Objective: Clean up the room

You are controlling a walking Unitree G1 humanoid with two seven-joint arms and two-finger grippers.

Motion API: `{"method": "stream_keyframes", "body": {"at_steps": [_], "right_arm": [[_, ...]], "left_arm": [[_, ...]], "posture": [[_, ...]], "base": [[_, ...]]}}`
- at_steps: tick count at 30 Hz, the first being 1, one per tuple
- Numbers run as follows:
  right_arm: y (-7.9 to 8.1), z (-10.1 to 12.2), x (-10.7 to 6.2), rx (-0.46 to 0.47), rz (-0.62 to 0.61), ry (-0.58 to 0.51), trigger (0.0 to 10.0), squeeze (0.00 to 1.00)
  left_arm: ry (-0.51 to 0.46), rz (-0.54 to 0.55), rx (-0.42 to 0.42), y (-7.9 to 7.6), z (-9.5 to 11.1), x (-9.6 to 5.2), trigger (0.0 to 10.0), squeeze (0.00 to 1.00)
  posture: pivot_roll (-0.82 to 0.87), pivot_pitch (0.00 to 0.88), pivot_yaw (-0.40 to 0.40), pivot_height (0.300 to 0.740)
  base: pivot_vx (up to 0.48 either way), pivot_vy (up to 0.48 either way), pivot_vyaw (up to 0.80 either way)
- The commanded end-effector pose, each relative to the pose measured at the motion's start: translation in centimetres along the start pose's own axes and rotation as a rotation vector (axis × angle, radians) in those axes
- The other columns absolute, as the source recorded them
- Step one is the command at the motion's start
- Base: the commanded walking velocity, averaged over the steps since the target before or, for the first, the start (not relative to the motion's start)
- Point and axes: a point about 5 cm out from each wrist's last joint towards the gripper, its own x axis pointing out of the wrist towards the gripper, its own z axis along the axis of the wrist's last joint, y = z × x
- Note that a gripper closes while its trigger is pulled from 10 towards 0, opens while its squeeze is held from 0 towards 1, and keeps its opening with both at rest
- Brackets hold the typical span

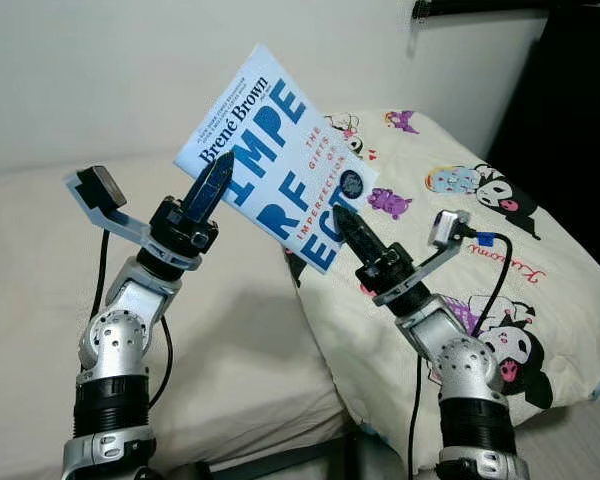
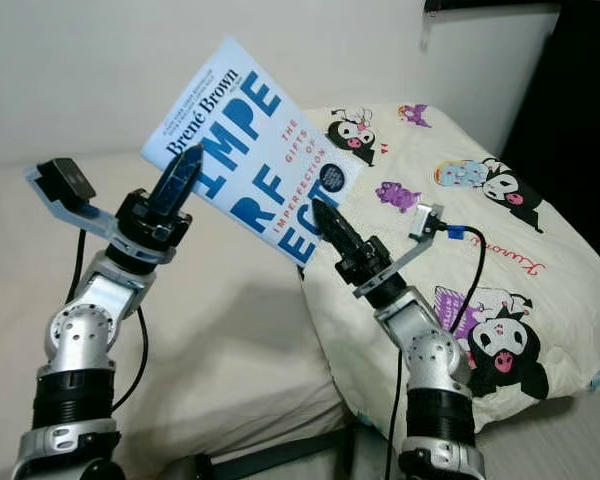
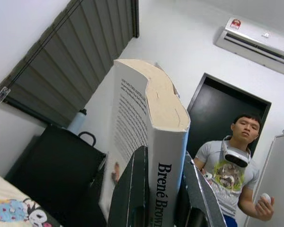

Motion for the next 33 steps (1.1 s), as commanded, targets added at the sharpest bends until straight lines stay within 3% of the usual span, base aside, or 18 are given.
{"method": "stream_keyframes", "body": {"at_steps": [1, 11, 21, 22, 25, 26, 28, 30, 31, 33], "right_arm": [[1.0, -0.3, -0.1, 0.027, 0.08, 0.031, 0.0, 0.0], [2.0, -0.2, -1.8, 0.047, 0.14, 0.105, 0.0, 0.0], [1.7, 0.7, -1.6, -0.004, 0.094, 0.066, 0.0, 0.0], [1.4, 0.8, -1.6, -0.022, 0.06, 0.056, 0.0, 0.0], [1.4, 0.8, -1.6, -0.022, 0.06, 0.056, 0.0, 0.0], [0.7, 1.0, -1.5, -0.058, -0.016, 0.042, 0.0, 0.0], [0.7, 1.0, -1.5, -0.058, -0.016, 0.042, 0.0, 0.0], [-0.4, 1.1, -1.5, -0.103, -0.127, 0.037, 0.0, 0.0], [-0.4, 1.1, -1.5, -0.103, -0.127, 0.037, 0.0, 0.0], [-0.7, 1.1, -1.7, -0.111, -0.144, 0.037, 0.0, 0.0]], "left_arm": [[-0.003, -0.05, 0.016, -0.5, 0.7, 0.2, 0.0, 0.0], [0.023, -0.016, 0.058, 0.3, 1.9, -0.6, 0.0, 0.0], [0.052, 0.012, 0.051, 0.9, 1.6, -1.0, 0.0, 0.0], [0.066, 0.026, 0.036, 1.1, 1.3, -1.2, 0.0, 0.2], [0.066, 0.026, 0.036, 1.1, 1.3, -1.2, 0.0, 0.2], [0.086, 0.055, 0.015, 1.4, 0.6, -1.6, 10.0, 1.0], [0.086, 0.055, 0.015, 1.4, 0.6, -1.6, 10.0, 1.0], [0.105, 0.149, -0.005, 2.4, -0.3, -3.0, 10.0, 1.0], [0.105, 0.149, -0.005, 2.4, -0.3, -3.0, 10.0, 1.0], [0.118, 0.296, -0.001, 4.0, -0.8, -5.7, 10.0, 1.0]], "posture": [[-0.14, 0.076, 0.007, 0.581], [-0.14, 0.032, 0.004, 0.581], [-0.14, 0.032, 0.014, 0.581], [-0.14, 0.031, 0.014, 0.581], [-0.14, 0.031, 0.014, 0.581], [-0.14, 0.034, 0.012, 0.581], [-0.14, 0.034, 0.012, 0.581], [-0.14, 0.037, 0.009, 0.581], [-0.14, 0.037, 0.009, 0.581], [-0.14, 0.04, 0.009, 0.59]], "base": [[0.0, 0.0, 0.0], [0.0, 0.0, 0.0], [0.0, 0.0, 0.0], [0.0, 0.0, 0.0], [0.0, 0.0, 0.0], [0.0, 0.0, 0.0], [0.0, 0.0, 0.0], [0.0, 0.0, 0.0], [0.0, 0.0, 0.0], [0.0, 0.0, 0.0]]}}
